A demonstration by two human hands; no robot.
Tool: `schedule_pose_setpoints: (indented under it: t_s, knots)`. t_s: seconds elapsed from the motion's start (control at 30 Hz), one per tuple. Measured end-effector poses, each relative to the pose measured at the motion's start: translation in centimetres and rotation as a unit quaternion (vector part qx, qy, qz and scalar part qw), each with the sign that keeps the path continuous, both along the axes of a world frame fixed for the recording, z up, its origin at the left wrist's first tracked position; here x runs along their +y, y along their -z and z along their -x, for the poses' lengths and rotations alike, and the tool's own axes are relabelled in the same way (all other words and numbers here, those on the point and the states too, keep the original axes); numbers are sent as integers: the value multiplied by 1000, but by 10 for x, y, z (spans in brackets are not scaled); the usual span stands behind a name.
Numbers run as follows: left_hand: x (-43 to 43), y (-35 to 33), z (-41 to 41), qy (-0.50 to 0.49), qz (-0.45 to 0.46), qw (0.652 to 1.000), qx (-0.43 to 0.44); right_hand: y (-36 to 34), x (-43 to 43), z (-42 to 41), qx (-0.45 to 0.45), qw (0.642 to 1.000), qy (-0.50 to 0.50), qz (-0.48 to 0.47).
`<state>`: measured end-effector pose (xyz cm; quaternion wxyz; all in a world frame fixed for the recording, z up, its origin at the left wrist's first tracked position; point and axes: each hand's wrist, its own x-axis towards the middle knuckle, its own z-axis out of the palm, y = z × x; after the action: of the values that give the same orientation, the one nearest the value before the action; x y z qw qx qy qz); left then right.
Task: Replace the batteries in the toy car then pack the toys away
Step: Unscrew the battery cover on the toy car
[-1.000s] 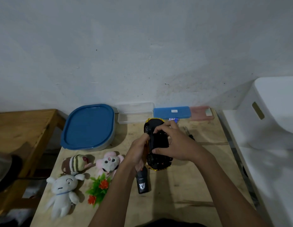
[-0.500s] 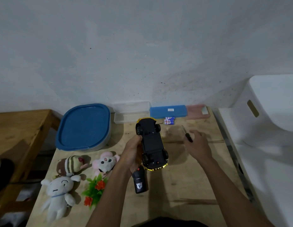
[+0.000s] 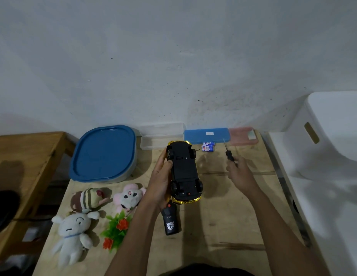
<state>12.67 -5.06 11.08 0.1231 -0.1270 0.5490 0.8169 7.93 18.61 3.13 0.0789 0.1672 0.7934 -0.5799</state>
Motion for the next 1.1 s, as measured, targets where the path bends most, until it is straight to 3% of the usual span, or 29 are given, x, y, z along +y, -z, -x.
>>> schedule_pose_setpoints:
  t_s: [0.13, 0.23, 0.3, 0.43, 0.9, 1.1]
  knots:
    - [-2, 1, 3, -16, 11, 1000, 9, -75, -14, -14, 86, 990, -82, 74]
    - [-1, -3, 3, -18, 9, 1000, 24, -119, -21, -23, 102, 974, -201, 13]
    - [-1, -5, 3, -24, 4, 999, 30, -131, -23, -25, 106, 969, -223, -28]
    - [-2, -5, 3, -34, -5, 999, 28, -137, -28, -26, 109, 962, -233, -88]
    - [-4, -9, 2, -36, 8, 998, 42, -137, -30, -24, 114, 966, -202, -112]
    - [-1, -17, -1, -14, 38, 997, 68, -153, -32, -21, 46, 965, -216, -140]
